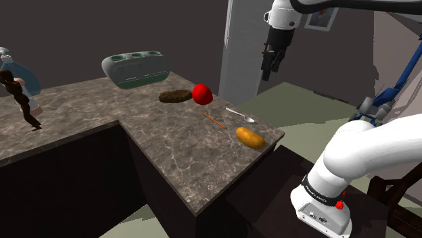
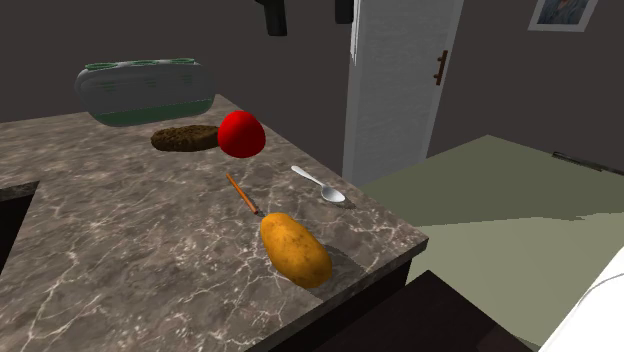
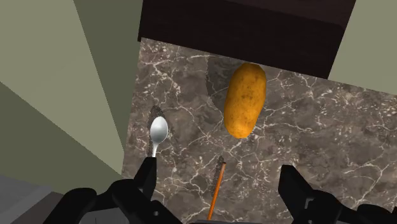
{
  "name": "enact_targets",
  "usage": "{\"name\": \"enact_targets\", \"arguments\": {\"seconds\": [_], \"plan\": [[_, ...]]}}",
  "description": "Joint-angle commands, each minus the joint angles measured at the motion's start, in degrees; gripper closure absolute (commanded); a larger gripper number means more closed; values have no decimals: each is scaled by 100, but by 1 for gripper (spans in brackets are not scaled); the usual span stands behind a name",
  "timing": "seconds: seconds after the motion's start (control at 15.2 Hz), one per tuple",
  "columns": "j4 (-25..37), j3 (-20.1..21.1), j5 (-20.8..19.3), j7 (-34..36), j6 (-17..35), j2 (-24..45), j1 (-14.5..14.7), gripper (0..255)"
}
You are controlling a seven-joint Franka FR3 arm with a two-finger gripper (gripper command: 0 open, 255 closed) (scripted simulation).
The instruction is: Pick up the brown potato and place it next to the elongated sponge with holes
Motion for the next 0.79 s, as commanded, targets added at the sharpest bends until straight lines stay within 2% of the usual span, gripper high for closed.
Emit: {"name": "enact_targets", "arguments": {"seconds": [0.0,0.4,0.73], "plan": [[0,0,0,0,0,0,0,0],[-1249,149,186,444,1115,-167,3,0],[-2124,314,356,815,2136,-54,20,0]]}}
